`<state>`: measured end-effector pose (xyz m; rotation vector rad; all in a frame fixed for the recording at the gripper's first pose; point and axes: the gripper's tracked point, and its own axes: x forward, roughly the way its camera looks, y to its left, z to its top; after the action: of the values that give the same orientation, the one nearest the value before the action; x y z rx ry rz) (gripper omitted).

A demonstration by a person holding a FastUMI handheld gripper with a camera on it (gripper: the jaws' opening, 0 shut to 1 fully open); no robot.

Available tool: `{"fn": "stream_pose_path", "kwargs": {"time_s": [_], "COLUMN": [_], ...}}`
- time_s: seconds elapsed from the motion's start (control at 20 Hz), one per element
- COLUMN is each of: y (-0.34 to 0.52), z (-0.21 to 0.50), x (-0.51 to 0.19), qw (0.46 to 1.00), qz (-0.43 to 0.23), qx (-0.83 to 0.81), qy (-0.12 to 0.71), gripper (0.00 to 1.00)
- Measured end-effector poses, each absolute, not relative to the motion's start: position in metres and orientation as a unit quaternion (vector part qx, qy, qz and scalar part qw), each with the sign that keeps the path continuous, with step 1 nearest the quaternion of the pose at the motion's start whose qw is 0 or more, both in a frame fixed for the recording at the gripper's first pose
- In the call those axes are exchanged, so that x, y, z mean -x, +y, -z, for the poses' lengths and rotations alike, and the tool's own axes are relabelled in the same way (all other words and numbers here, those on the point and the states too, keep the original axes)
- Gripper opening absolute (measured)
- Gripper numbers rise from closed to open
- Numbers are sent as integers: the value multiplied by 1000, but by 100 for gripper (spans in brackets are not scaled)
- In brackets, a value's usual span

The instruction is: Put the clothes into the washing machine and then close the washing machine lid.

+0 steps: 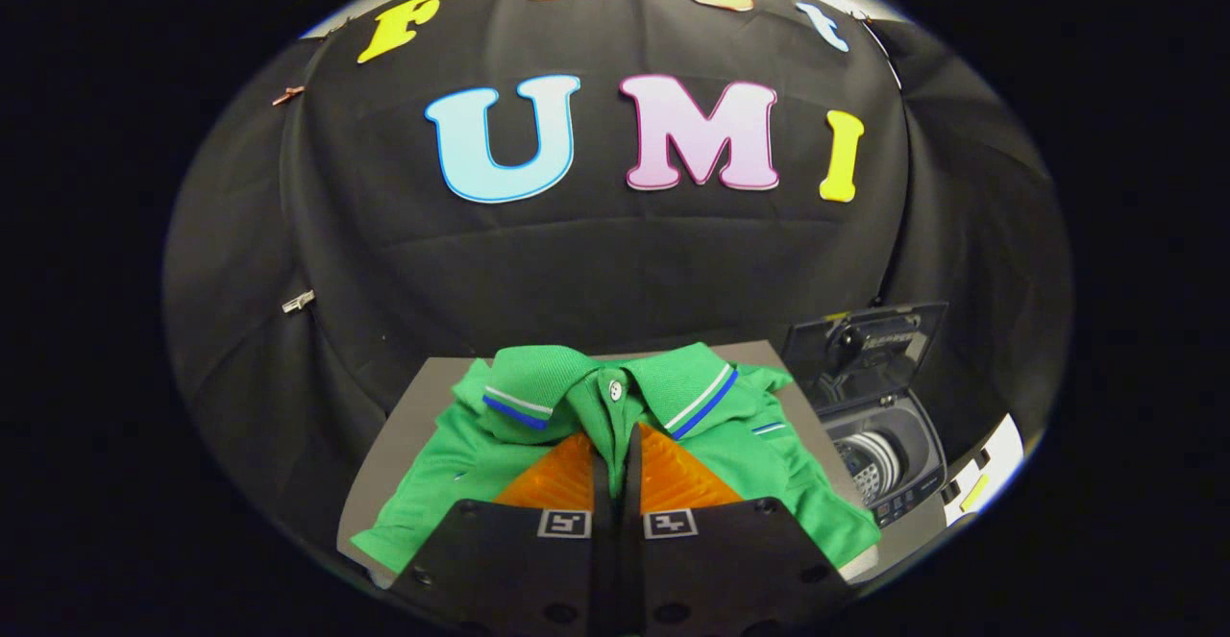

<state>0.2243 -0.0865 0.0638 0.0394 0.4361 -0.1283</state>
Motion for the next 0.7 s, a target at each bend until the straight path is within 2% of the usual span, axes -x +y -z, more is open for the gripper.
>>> {"fn": "stream_pose_path", "kwargs": {"time_s": [0.3,0.7], "y": [-129,-246], "z": [-105,-143], "x": [-208,-191], "qw": [981,987], "qz": [59,27], "qx": [-16,-18], "qy": [185,156], "gripper": [5,5]}}
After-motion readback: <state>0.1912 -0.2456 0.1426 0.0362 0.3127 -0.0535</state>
